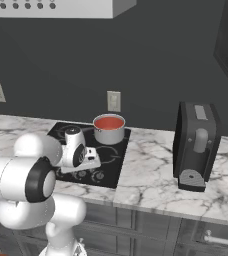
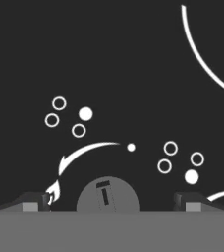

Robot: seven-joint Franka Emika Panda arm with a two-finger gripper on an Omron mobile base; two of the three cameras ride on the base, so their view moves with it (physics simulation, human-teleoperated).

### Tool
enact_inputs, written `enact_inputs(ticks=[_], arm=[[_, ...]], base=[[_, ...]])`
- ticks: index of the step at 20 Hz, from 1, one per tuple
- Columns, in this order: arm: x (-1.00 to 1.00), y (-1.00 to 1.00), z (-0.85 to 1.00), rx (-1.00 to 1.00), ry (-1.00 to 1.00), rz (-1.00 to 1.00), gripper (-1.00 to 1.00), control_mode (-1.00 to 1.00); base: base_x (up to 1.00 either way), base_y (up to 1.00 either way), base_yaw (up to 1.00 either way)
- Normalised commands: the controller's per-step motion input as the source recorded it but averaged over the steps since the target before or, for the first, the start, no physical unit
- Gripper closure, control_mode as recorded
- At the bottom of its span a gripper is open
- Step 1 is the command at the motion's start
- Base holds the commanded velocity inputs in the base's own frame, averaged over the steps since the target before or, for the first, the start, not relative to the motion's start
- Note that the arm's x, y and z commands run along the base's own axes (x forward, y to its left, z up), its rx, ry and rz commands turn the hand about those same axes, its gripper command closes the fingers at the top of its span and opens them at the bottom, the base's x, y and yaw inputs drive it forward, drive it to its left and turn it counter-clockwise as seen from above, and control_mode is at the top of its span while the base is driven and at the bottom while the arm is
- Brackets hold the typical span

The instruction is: Wait until the marinara sauce is simmered to a deep red color and then turn off the stove.

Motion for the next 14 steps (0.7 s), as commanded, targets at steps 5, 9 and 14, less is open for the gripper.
enact_inputs(ticks=[5,9,14], arm=[[0.01,0.0,0.0,0.0,0.0,0.0,-1.0,-1.0],[0.0,0.0,0.0,0.0,0.0,0.0,-1.0,-1.0],[0.0,0.0,0.0,0.0,0.0,0.0,-1.0,-1.0]], base=[[0.0,0.0,0.0],[0.0,0.0,0.0],[0.0,0.0,0.0]])
